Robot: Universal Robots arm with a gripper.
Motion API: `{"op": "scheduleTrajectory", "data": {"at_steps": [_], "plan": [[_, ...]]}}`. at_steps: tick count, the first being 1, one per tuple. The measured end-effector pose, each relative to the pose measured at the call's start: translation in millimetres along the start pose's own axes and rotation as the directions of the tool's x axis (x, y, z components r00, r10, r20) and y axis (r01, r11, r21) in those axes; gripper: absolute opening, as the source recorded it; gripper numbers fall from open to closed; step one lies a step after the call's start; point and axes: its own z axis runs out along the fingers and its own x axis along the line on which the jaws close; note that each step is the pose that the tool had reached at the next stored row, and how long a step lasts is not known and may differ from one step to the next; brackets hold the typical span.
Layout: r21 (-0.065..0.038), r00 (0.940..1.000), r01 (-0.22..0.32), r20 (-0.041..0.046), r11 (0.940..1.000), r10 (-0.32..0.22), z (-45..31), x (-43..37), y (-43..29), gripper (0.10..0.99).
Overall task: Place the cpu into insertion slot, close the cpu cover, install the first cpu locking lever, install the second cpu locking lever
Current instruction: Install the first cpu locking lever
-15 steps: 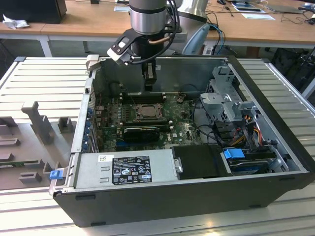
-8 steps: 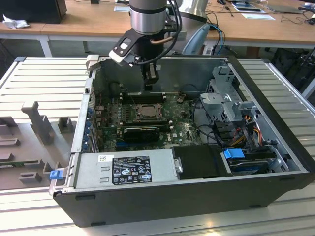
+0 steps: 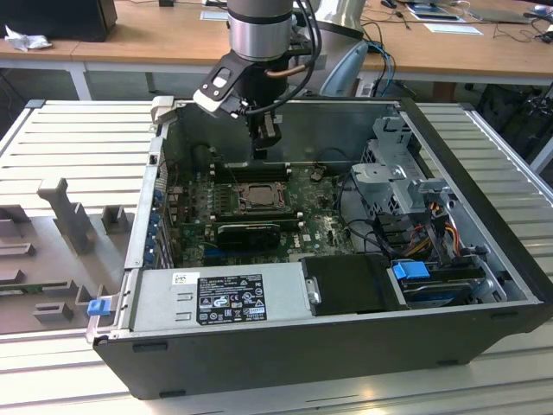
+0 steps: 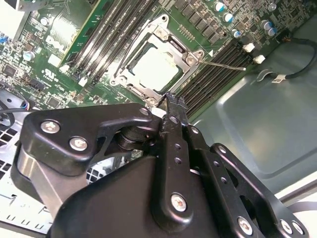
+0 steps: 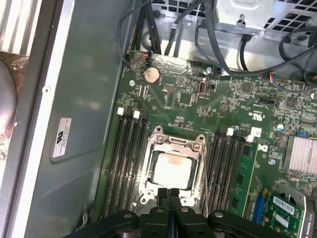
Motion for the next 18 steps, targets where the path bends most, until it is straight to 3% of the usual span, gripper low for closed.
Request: {"op": "scheduleTrajectory", "data": {"at_steps": [18], "plan": [[0.005,0.9948,0.102,-0.0052,0.9948,-0.102,0.0,0.0,0.0,0.106]]}}
